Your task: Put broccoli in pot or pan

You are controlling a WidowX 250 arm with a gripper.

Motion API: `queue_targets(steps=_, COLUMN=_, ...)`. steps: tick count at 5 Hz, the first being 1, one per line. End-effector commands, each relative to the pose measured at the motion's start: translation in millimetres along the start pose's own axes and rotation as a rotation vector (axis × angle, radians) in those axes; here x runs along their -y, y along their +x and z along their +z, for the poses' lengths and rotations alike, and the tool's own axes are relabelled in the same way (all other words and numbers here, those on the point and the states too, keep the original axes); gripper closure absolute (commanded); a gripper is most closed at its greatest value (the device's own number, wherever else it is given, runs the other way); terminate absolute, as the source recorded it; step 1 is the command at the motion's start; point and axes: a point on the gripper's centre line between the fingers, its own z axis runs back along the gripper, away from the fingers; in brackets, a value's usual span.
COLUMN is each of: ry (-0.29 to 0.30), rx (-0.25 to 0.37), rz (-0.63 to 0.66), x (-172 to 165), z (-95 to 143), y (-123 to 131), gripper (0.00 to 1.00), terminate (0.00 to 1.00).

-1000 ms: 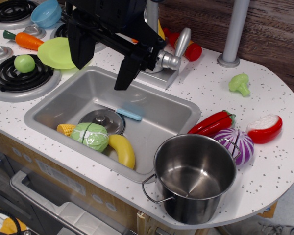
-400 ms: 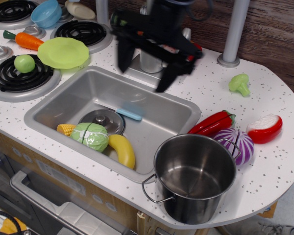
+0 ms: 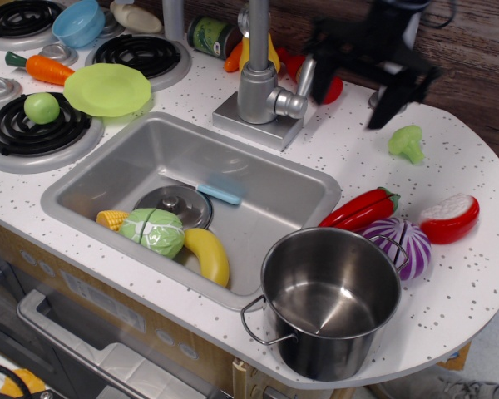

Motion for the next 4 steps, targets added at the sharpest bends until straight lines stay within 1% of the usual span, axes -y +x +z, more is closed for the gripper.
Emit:
queue_targets(steps=1, ry=-0.038, rx=0.119, rz=-0.047, x=13.6, z=12.7, y=43.4, gripper=0.00, terminate=0.00)
queue_targets(steps=2, ry=-0.108, rx=0.204, rz=-0.090, x=27.2, z=-1.3, y=54.0, gripper=0.00, terminate=0.00)
queue_targets(steps=3, ry=-0.138, rx=0.230, rz=-0.106, x=37.6, z=-8.3, y=62.7, gripper=0.00, terminate=0.00)
queue_targets(steps=4, ry=-0.167, rx=0.279, rz=-0.143, x=41.9, z=-21.9, y=65.5, gripper=0.00, terminate=0.00)
